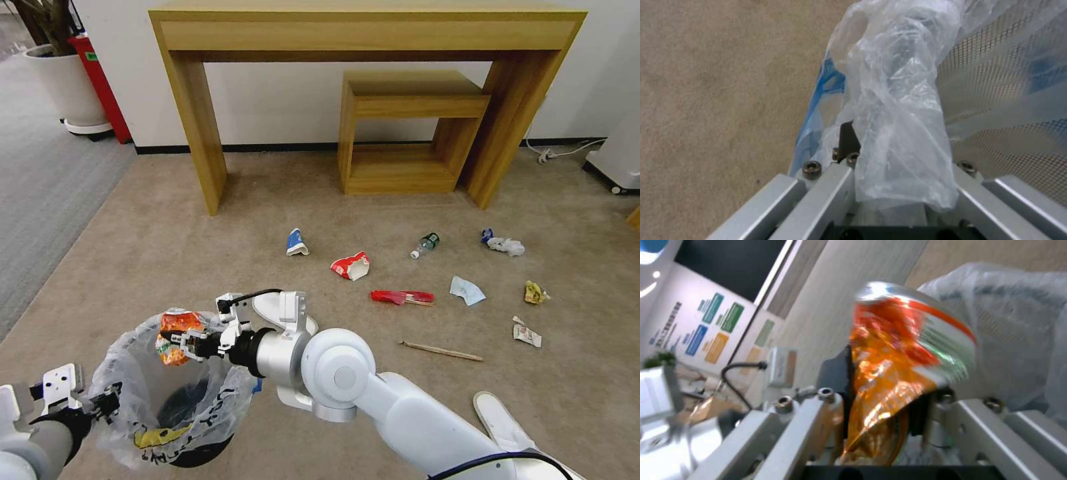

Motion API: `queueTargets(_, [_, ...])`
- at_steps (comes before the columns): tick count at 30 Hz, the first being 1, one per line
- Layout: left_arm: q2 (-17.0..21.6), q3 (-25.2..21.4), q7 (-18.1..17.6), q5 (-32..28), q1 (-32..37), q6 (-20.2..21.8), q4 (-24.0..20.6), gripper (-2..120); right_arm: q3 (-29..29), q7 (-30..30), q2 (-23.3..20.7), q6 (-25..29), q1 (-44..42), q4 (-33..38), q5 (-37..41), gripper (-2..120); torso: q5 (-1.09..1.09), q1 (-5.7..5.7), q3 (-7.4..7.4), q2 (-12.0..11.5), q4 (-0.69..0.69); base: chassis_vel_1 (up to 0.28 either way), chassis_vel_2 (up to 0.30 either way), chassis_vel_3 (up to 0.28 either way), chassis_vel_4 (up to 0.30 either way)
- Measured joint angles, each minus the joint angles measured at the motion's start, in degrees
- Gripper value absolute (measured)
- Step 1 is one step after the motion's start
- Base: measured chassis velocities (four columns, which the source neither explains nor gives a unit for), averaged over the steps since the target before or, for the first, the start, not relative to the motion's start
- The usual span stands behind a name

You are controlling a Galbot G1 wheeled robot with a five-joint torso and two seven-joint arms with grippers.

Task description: Pick up the trash bin and place the garbage on the floor into it.

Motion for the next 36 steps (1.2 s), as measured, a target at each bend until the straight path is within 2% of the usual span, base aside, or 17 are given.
queueTargets(1, [0.00, 0.00, -0.01, 0.06, 0.03, 0.02, 0.00, 1, 0.55, 0.19, -0.21, -1.29, -0.28, 0.64, 0.87, 30, 0.00, 0.00, 0.00, 0.00, 0.00, 0.000, 0.000, 0.000, 0.000])
queueTargets(2, [0.00, 0.00, -0.01, 0.06, 0.03, 0.02, 0.00, 1, 0.55, 0.19, -0.21, -1.29, -0.28, 0.64, 0.87, 30, 0.00, 0.00, 0.00, 0.00, 0.00, 0.000, 0.000, 0.000, 0.000])
queueTargets(6, [-0.19, 0.04, -0.03, 0.15, 0.12, 0.03, 0.00, 1, 1.56, 0.80, -0.61, -3.40, -0.88, 1.73, 1.97, 49, 0.01, 0.00, 0.00, 0.00, 0.00, 0.000, 0.000, 0.000, 0.000])
queueTargets(7, [-0.19, 0.04, -0.03, 0.15, 0.12, 0.03, 0.00, 1, 1.56, 0.80, -0.61, -3.40, -0.88, 1.73, 1.97, 49, 0.01, 0.00, 0.00, 0.00, 0.00, 0.000, 0.000, 0.000, 0.000])
queueTargets(10, [-0.52, 0.09, -0.03, 0.40, 0.33, 0.08, 0.00, 1, 1.68, 1.02, -0.78, -3.46, -1.37, 1.81, 1.79, 63, 0.01, 0.00, 0.00, 0.00, 0.00, 0.000, 0.000, 0.000, 0.000])
queueTargets(12, [-0.56, 0.08, -0.04, 0.43, 0.40, 0.09, 0.00, 1, 1.68, 1.02, -0.81, -3.38, -1.46, 1.81, 1.53, 67, 0.01, 0.00, 0.00, 0.00, 0.00, 0.000, 0.000, 0.000, 0.000])
queueTargets(13, [-0.64, 0.00, -0.04, 0.46, 0.53, 0.11, 0.00, 1, 1.65, 1.14, -0.82, -3.09, -1.62, 1.78, 1.12, 73, 0.01, 0.00, 0.00, 0.00, 0.00, 0.000, 0.000, 0.000, 0.000])
queueTargets(14, [-0.64, 0.00, -0.04, 0.46, 0.53, 0.11, 0.00, 1, 1.65, 1.14, -0.82, -3.09, -1.62, 1.78, 1.12, 73, 0.01, 0.00, 0.00, 0.00, 0.00, 0.000, 0.000, 0.000, 0.000])
queueTargets(16, [-0.72, -0.32, -0.04, 0.50, 0.79, 0.13, 0.00, 1, 1.69, 1.31, -0.69, -2.82, -1.71, 1.63, 0.95, 85, 0.01, 0.00, 0.00, 0.00, 0.00, 0.000, 0.000, 0.000, 0.000])
queueTargets(18, [-0.73, -0.38, -0.04, 0.50, 0.83, 0.13, 0.00, 1, 1.74, 1.32, -0.64, -2.74, -1.71, 1.62, 0.95, 88, 0.01, 0.00, 0.00, 0.00, 0.00, 0.000, 0.000, 0.000, 0.000])
queueTargets(20, [-0.81, -0.53, -0.02, 0.56, 0.98, 0.14, 0.00, 1, 2.08, 1.32, -0.48, -2.12, -1.72, 1.60, 0.83, 98, 0.01, 0.00, 0.00, 0.00, 0.00, 0.000, 0.000, 0.000, 0.000])
queueTargets(26, [-1.42, -0.11, 0.48, 1.44, 1.06, 0.17, 0.00, 1, 4.55, 1.57, -0.62, -1.54, -1.73, 2.22, 0.53, 100, 0.01, 0.00, 0.00, 0.00, 0.00, 0.000, 0.000, 0.000, 0.000])
queueTargets(28, [-1.78, 0.07, 1.11, 2.31, 1.09, 0.18, 0.00, 1, 8.66, 1.65, -1.65, -1.58, -1.32, 2.90, 1.06, 100, 0.02, 0.00, 0.00, 0.00, 0.00, 0.000, 0.000, 0.000, 0.000])
queueTargets(29, [-1.78, 0.07, 1.11, 2.31, 1.09, 0.18, 0.00, 1, 8.66, 1.65, -1.65, -1.58, -1.32, 2.90, 1.06, 100, 0.02, 0.00, 0.00, 0.00, 0.00, 0.000, 0.000, 0.000, 0.000])
queueTargets(32, [-2.10, 0.09, 1.76, 3.14, 1.07, 0.18, 0.00, 1, 14.40, 5.28, -4.92, -2.65, -0.71, 3.04, 1.26, 100, 0.02, 0.00, 0.00, 0.00, 0.00, 0.000, 0.000, 0.000, 0.000])
queueTargets(34, [-2.16, 0.11, 1.83, 3.25, 1.06, 0.18, 0.00, 1, 15.09, 5.99, -5.42, -2.90, -0.79, 3.04, 1.28, 100, 0.02, 0.00, 0.00, 0.00, 0.00, 0.000, 0.000, 0.000, 0.000])
queueTargets(36, [-2.59, 0.35, 2.68, 4.18, 0.98, 0.23, 0.00, 1, 19.12, 9.98, -9.51, -4.59, -2.61, 2.69, 1.09, 100, 0.02, 0.01, 0.00, 0.00, 0.01, 0.000, 0.000, 0.000, 0.000])
